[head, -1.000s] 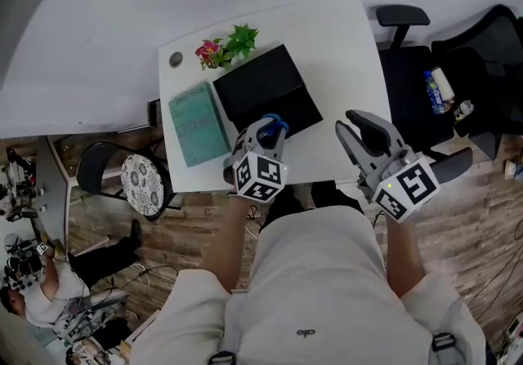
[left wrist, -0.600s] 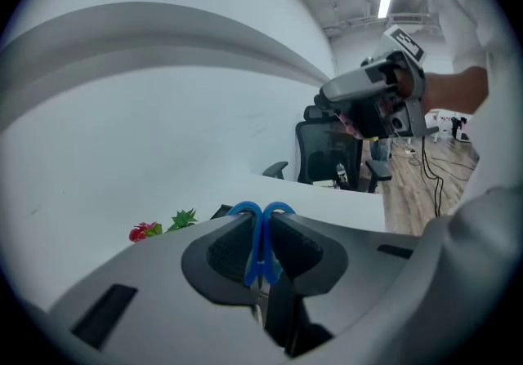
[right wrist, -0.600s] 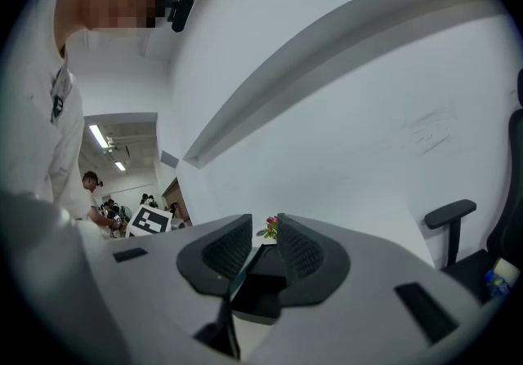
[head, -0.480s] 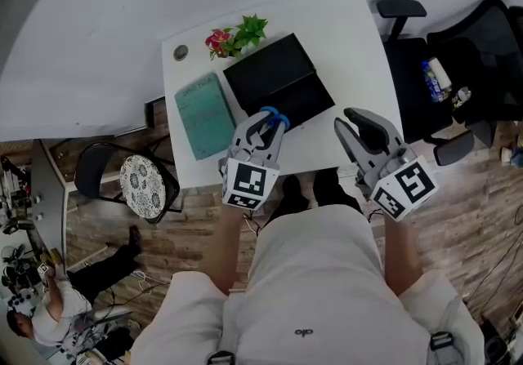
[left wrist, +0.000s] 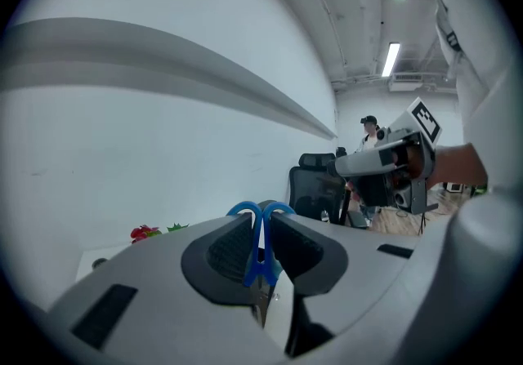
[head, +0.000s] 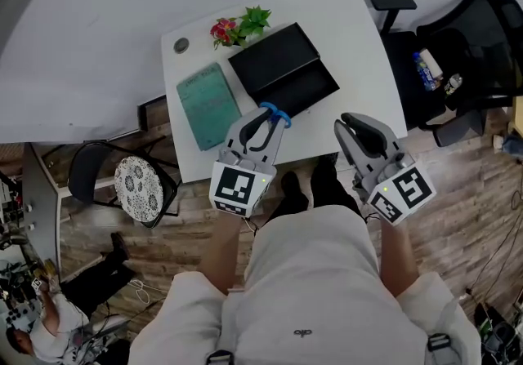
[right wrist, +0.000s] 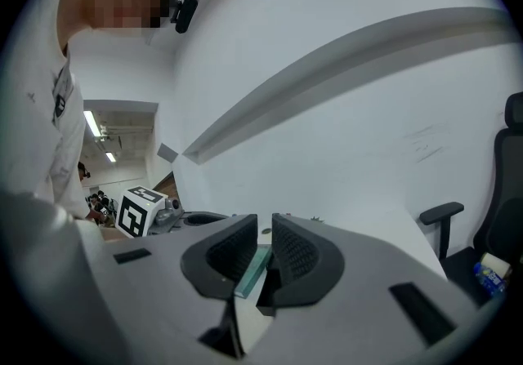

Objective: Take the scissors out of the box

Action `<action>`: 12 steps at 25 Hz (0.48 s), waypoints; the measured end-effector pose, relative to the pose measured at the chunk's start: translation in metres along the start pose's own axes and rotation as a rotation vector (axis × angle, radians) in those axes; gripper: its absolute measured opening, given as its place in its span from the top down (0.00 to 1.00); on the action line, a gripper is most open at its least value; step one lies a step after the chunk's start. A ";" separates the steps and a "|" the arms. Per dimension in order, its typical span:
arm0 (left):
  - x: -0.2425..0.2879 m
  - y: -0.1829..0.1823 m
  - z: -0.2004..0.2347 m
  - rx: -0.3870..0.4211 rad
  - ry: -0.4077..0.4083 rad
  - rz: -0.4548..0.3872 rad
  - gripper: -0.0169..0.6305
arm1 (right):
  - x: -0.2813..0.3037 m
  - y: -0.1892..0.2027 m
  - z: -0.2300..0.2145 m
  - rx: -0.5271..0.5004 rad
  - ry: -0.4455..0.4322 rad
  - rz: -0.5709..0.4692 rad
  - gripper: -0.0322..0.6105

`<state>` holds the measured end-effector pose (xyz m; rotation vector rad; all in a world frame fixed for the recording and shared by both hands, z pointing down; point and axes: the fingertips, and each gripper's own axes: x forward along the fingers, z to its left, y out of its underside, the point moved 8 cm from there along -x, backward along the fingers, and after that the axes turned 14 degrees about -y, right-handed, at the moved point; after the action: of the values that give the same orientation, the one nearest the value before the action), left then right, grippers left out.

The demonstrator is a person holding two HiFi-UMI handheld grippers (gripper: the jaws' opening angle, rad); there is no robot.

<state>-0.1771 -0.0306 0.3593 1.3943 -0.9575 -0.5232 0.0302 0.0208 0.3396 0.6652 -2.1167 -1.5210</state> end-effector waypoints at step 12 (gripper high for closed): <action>-0.046 -0.009 0.009 -0.079 0.047 -0.096 0.85 | 0.001 0.005 0.046 -0.044 0.045 -0.032 0.92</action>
<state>-0.2072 -0.0003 0.3379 1.3807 -0.8269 -0.5920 0.0008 0.0557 0.3304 0.7145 -2.0422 -1.5508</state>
